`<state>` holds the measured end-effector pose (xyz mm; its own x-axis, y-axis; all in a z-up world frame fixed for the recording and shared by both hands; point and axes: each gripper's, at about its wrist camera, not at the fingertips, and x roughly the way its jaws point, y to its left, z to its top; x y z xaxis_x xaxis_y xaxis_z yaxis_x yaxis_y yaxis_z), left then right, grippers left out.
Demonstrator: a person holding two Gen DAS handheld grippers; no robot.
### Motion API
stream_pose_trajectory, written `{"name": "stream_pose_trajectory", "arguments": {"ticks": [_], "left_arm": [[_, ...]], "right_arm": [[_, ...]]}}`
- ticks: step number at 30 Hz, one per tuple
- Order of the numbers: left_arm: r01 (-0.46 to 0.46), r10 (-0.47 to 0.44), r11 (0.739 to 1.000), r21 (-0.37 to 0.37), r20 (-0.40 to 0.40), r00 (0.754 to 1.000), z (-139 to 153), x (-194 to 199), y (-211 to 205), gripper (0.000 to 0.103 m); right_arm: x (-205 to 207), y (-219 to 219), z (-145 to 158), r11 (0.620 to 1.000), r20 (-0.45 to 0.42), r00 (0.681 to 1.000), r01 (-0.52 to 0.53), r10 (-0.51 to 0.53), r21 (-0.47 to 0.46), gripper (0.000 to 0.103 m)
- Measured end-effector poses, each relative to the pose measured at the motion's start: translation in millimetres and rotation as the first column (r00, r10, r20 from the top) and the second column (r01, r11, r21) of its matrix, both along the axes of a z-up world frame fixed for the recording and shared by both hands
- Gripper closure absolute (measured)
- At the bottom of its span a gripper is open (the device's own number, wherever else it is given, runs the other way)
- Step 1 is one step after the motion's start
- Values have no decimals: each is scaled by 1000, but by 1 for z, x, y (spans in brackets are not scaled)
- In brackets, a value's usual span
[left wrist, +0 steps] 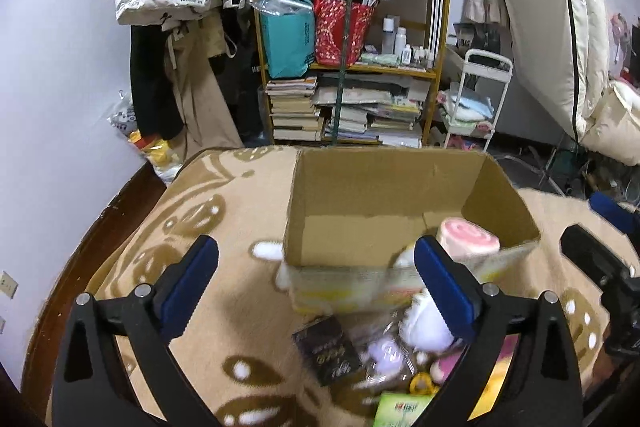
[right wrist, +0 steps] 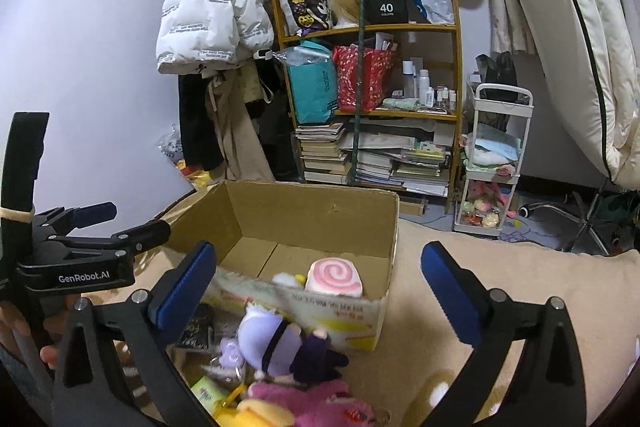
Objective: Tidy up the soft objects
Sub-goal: 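Move both tools back down to the pile in front of the box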
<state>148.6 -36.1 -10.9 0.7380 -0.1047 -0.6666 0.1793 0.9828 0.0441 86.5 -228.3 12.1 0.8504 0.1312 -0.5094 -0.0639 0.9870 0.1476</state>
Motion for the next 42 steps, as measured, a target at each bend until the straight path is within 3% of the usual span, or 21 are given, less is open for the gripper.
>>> {"name": "stream_pose_trajectory", "arguments": {"ticks": [5,13,16,24,39,42], "left_arm": [[11,-10,999,43,-25,1000,1,-23,3,6],[12,-10,1000,20,-103,995,-4,-56,8,6],[27,-22,998,51,-98,995,-4,-69,7,6],[9,-5,999,39,-115,993,-2,-95,14,6],[22,-15,999,35,-193,981,-20,-103,12,6],[19,-16,1000,12,-233,972,-29,-96,13,6]], "right_arm": [[-22,5,7,1000,-5,1000,-3,3,-5,0],[-54,11,11,1000,-38,999,-14,14,-7,0],[-67,11,9,1000,-55,998,-17,16,-5,0],[-87,13,2,1000,-104,994,-22,24,22,0],[-90,27,-16,998,-182,982,-39,46,43,0],[-82,24,-26,998,-227,973,-23,35,58,9]]}}
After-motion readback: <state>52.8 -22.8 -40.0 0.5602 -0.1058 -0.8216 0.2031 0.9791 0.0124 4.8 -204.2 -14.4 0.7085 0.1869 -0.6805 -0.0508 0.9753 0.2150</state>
